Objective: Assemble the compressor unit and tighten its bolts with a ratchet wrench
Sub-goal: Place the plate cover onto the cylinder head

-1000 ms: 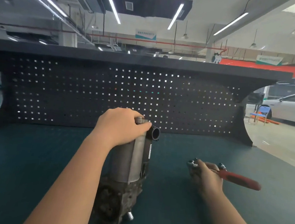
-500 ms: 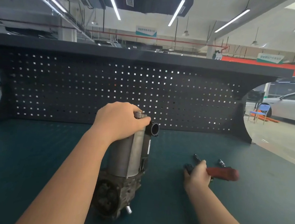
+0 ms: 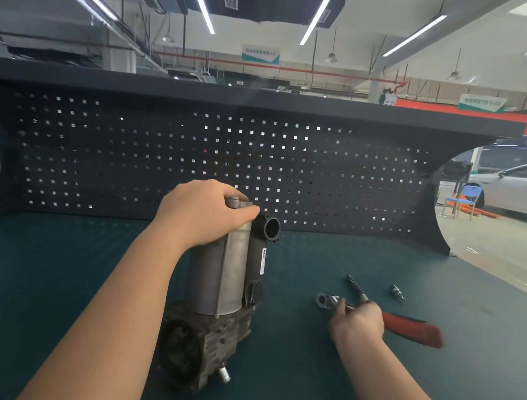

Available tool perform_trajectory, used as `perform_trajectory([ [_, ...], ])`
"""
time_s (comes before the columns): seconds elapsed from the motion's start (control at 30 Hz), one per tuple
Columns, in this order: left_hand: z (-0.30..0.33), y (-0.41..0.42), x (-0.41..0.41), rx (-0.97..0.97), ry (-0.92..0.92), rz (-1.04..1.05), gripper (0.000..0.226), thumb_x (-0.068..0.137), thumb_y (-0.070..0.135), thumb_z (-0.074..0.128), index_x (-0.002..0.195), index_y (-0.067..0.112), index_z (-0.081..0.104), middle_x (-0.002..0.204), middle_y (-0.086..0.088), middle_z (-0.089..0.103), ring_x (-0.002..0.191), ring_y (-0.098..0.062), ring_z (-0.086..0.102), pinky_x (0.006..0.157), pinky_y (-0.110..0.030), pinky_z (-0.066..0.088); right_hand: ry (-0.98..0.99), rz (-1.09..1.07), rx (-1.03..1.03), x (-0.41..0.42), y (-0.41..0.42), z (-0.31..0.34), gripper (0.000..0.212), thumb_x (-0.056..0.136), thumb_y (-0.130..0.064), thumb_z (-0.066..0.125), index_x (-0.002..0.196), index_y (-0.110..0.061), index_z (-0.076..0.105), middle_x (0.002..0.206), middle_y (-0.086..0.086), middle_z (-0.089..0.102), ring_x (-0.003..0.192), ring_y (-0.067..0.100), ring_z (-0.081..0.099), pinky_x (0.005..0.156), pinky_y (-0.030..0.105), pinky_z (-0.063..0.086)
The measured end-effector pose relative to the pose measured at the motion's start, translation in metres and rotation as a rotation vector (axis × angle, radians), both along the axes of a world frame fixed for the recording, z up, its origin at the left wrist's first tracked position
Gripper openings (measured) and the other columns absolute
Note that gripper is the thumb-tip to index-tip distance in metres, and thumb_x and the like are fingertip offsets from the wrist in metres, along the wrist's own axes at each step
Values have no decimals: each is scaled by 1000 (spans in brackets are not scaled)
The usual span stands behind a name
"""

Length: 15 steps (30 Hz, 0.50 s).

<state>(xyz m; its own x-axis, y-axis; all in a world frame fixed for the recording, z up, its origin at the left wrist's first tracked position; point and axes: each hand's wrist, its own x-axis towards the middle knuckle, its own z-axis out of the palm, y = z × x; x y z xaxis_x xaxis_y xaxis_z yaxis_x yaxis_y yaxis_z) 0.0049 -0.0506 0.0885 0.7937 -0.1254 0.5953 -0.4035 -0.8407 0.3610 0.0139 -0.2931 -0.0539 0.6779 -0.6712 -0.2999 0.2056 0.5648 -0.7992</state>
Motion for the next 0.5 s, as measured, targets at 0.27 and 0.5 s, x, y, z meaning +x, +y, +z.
perform_trajectory([
  [0.27, -9, 27, 17, -299, 74, -176, 22, 66, 59, 60, 79, 47, 73, 94, 25, 71, 103, -5, 61, 89, -30, 48, 39, 142, 475, -6, 1, 11, 37, 97, -15, 36, 132, -2, 41, 117, 21, 61, 93, 36, 66, 75, 44, 53],
  [0.5, -19, 44, 29, -469, 100, -196, 26, 66, 55, 64, 80, 37, 76, 93, 20, 73, 104, -7, 62, 97, -37, 49, -85, 373, 297, -10, 17, 17, 44, 103, -22, 28, 129, 10, 44, 134, 27, 51, 119, 39, 54, 89, 41, 46],
])
